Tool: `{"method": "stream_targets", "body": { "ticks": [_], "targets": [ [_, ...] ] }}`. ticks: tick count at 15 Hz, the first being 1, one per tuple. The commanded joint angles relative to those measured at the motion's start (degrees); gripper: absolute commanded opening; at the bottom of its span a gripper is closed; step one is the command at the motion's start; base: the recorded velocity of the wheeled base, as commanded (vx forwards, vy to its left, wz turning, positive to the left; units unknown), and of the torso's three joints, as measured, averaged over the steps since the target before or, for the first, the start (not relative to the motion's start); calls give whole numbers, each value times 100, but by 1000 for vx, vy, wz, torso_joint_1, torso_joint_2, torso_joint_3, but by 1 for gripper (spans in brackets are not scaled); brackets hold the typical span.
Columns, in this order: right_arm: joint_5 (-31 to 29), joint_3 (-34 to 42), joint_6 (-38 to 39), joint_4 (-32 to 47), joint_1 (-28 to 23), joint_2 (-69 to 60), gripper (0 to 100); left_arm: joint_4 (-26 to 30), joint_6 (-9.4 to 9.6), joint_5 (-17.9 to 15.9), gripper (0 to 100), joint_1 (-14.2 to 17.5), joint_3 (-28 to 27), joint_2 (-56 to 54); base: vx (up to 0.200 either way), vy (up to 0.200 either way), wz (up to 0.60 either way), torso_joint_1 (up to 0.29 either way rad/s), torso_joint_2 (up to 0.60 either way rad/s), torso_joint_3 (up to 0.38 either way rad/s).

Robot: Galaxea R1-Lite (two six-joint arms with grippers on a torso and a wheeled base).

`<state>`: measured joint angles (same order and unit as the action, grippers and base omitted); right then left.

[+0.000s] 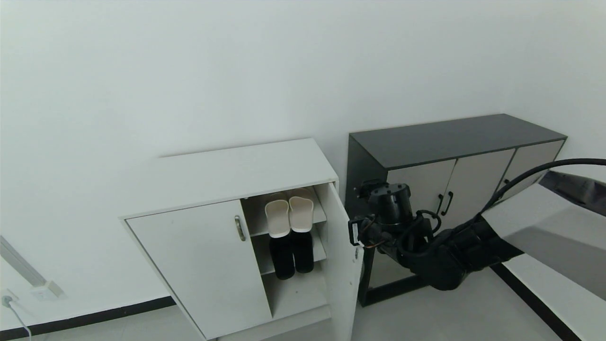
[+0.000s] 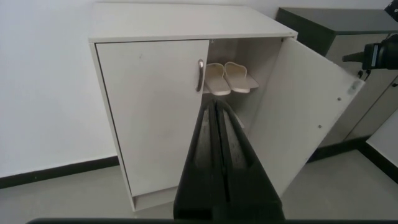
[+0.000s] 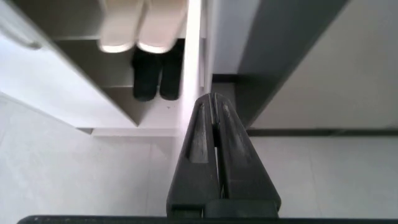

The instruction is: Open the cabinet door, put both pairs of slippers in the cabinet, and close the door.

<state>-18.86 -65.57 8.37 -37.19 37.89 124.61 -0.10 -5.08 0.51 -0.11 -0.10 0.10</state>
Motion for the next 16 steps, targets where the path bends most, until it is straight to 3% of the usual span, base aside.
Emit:
{"method": "stream_targets", "body": {
  "ticks": [1, 7, 12, 16],
  "targets": [
    [5, 335, -187, -121, 140, -332, 0, -8, -1, 2, 0, 2, 1, 8, 0, 0, 0, 0, 0, 0],
    [23, 449, -231, -157, 342, -438, 0, 1, -1, 2, 0, 2, 1, -1, 0, 0, 0, 0, 0, 0],
    [234, 554, -231, -376, 395, -411, 0, 1, -1, 2, 0, 2, 1, 8, 0, 0, 600, 1, 0, 2],
    [1016, 880, -257, -1106, 360, -359, 0, -8, -1, 2, 0, 2, 1, -1, 0, 0, 150, 3, 1, 1]
  ]
}}
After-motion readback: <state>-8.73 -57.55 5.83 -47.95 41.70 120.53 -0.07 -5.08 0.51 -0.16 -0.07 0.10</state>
